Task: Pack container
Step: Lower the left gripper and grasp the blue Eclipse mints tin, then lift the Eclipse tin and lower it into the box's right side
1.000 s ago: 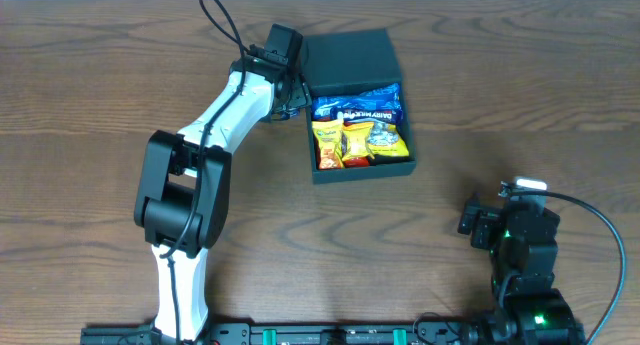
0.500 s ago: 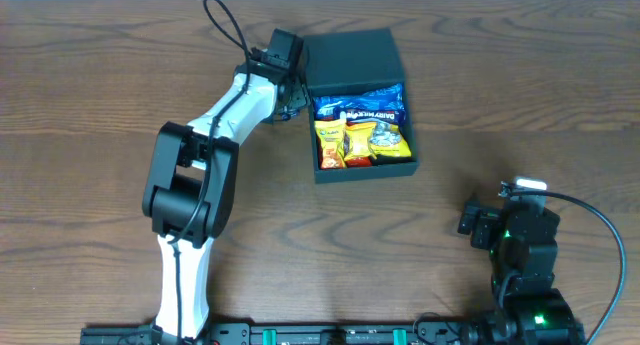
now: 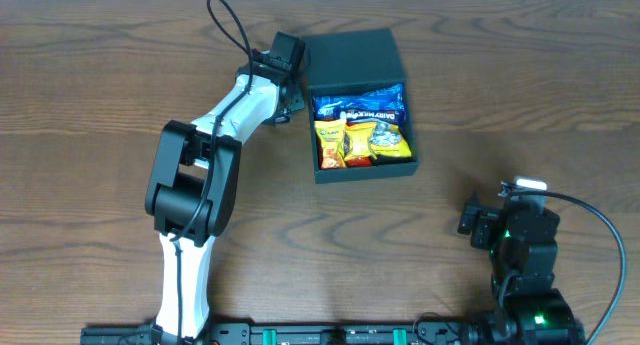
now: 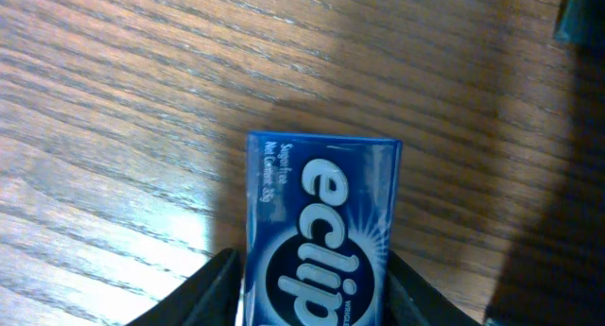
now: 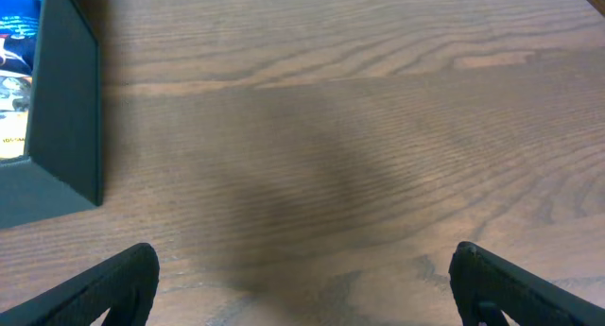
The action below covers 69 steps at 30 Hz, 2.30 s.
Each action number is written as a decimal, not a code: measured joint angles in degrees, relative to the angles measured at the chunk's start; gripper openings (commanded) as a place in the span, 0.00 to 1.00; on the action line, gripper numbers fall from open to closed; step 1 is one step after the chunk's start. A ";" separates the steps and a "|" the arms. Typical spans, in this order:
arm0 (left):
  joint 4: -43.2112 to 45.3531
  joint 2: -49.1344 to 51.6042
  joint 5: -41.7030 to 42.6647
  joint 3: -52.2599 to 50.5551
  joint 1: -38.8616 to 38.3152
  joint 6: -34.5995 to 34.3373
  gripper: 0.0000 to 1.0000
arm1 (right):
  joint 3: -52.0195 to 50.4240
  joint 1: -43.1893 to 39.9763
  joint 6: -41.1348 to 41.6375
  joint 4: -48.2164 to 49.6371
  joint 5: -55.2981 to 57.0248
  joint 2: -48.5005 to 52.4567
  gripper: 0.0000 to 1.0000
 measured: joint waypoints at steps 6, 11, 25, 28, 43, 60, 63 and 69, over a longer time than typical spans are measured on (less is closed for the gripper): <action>-0.15 0.00 -0.24 0.00 0.00 -0.02 0.41 | 0.00 0.00 0.00 0.00 0.00 0.00 0.99; -0.17 0.00 -0.81 0.00 0.00 -0.02 0.41 | 0.00 -0.02 0.00 0.00 0.00 0.00 0.99; -1.81 -0.02 -1.75 0.11 -0.04 -0.02 0.38 | 0.00 -0.02 0.00 0.00 0.00 0.00 0.99; -2.73 -0.22 -1.92 0.11 -0.22 0.04 0.37 | 0.00 0.00 0.00 0.00 0.00 0.00 0.99; -7.96 -4.87 -2.21 0.11 -2.34 0.15 0.38 | 0.00 0.00 0.00 0.00 0.00 0.00 0.99; -14.58 -14.95 -3.43 0.11 -9.70 0.37 0.38 | 0.00 0.00 0.00 0.00 0.00 0.00 0.99; -15.21 -16.22 -3.43 0.11 -12.87 0.37 0.38 | 0.00 0.00 0.00 -0.02 0.00 0.00 0.99; -14.49 -16.31 -3.48 0.11 -20.17 0.09 0.38 | 0.00 -0.02 0.00 0.00 0.00 0.00 0.99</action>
